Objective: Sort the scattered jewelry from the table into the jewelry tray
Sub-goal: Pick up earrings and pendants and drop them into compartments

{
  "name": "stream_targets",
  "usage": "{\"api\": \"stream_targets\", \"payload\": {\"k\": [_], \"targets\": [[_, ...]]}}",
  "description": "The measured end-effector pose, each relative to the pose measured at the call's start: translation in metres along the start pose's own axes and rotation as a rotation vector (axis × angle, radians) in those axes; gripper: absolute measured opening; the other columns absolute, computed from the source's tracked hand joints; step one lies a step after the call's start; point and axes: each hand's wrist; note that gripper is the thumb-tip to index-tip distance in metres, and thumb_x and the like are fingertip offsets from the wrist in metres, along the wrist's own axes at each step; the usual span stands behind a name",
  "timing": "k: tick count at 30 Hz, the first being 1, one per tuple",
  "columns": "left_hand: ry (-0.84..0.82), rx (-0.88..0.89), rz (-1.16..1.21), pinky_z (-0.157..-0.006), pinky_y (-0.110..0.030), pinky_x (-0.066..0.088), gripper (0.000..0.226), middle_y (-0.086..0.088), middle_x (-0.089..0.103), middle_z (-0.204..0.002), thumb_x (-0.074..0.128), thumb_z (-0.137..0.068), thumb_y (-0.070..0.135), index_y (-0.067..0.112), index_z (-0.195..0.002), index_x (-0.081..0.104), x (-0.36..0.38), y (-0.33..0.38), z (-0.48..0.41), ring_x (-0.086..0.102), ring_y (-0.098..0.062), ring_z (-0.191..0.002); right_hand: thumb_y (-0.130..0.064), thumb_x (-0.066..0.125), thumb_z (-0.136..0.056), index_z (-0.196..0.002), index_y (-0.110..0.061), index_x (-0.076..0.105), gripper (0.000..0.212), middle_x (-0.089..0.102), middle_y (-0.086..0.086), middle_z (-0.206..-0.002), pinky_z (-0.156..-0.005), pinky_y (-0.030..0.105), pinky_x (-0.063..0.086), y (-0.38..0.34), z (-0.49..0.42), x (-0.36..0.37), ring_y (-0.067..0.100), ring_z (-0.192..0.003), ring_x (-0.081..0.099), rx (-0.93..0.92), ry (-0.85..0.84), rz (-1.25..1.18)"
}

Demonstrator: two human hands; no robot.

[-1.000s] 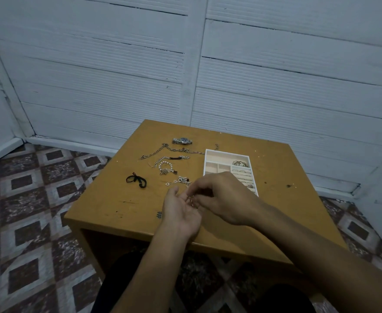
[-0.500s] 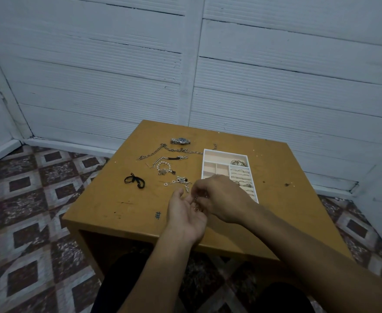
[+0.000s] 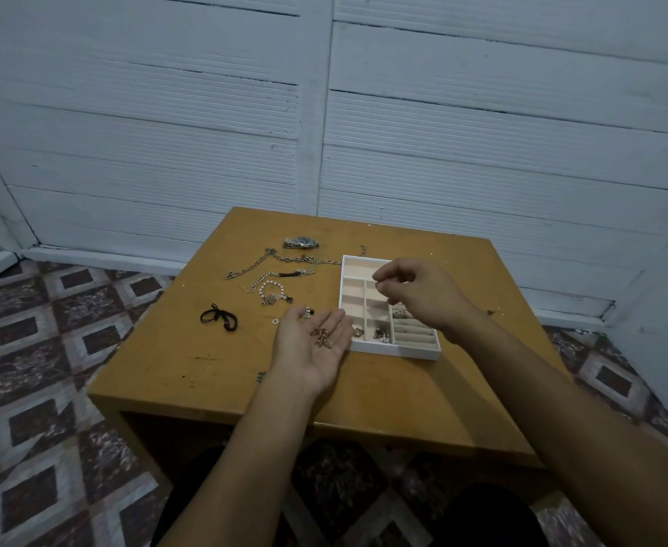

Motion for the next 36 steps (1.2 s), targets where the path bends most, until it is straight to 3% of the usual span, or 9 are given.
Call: {"api": "stream_targets", "payload": {"k": [8,13,18,21,25,32,36], "targets": [[0.034,-0.028,-0.142,-0.109,-0.041,0.039,0.061,-0.026,0.045,-0.138,0.04,-0.099,0.039,-0.007,-0.139,0.035,0.019,0.008,-0.02,0.045,-0.038,-0.128,-0.009,0.063,-0.089,-0.095,-0.012,0.07,0.01,0.066,0.001,-0.083,-0.054,0.014,0.046,0.028,-0.005,0.004,0.008,-0.064,0.061,0.11,0.009,-0.076],[0.039,-0.042,-0.141,-0.108,-0.041,0.039,0.062,-0.025,0.045,-0.136,0.043,-0.098,0.041,-0.007,-0.137,0.037,0.032,0.014,-0.033,0.044,-0.037,-0.126,-0.007,0.061,-0.09,-0.097,-0.008,0.07,0.011,0.064,0.0,-0.081,-0.046,0.009,0.04,0.034,-0.006,0.004,0.007,-0.063,0.059,0.12,0.015,-0.072],[0.056,-0.075,-0.144,-0.11,-0.044,0.037,0.064,-0.027,0.042,-0.127,0.047,-0.096,0.04,-0.009,-0.136,0.035,0.043,0.015,-0.044,0.04,-0.038,-0.123,-0.006,0.061,-0.09,-0.093,-0.009,0.071,0.011,0.063,-0.002,-0.076,-0.047,0.009,0.04,0.038,-0.007,0.006,0.008,-0.061,0.058,0.122,0.005,-0.068],[0.061,-0.09,-0.176,-0.114,-0.044,0.031,0.068,-0.031,0.037,-0.137,0.046,-0.097,0.038,-0.011,-0.14,0.027,0.051,0.016,-0.046,0.034,-0.043,-0.133,-0.006,0.061,-0.091,-0.094,-0.007,0.071,0.011,0.065,0.0,-0.079,-0.047,0.009,0.041,0.039,-0.007,0.007,0.008,-0.062,0.059,0.123,0.01,-0.072],[0.049,-0.121,-0.203,-0.111,-0.045,0.031,0.061,-0.033,0.037,-0.141,0.046,-0.095,0.039,-0.007,-0.133,0.033,0.059,0.018,-0.046,0.041,-0.044,-0.127,-0.009,0.061,-0.091,-0.094,-0.01,0.072,0.012,0.07,0.006,-0.088,-0.049,0.014,0.046,0.041,-0.008,0.01,0.009,-0.063,0.063,0.125,0.001,-0.047],[0.027,-0.143,-0.181,-0.113,-0.048,0.027,0.069,-0.038,0.031,-0.144,0.045,-0.096,0.036,-0.011,-0.142,0.021,0.059,0.018,-0.049,0.037,-0.047,-0.131,-0.008,0.059,-0.091,-0.091,-0.013,0.072,0.014,0.071,0.007,-0.09,-0.055,0.02,0.05,0.042,-0.013,0.012,0.014,-0.069,0.064,0.126,0.005,-0.03],[-0.016,-0.154,-0.15,-0.109,-0.048,0.033,0.07,-0.038,0.036,-0.14,0.046,-0.096,0.036,-0.009,-0.143,0.02,0.054,0.021,-0.045,0.042,-0.048,-0.126,-0.01,0.059,-0.091,-0.093,-0.013,0.072,0.014,0.069,-0.002,-0.086,-0.051,0.012,0.045,0.04,-0.015,0.013,0.01,-0.071,0.064,0.109,-0.004,-0.025]]}}
Point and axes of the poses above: each hand's wrist, its own z-axis away from the middle knuckle, its own x-axis out of the palm, y = z × x
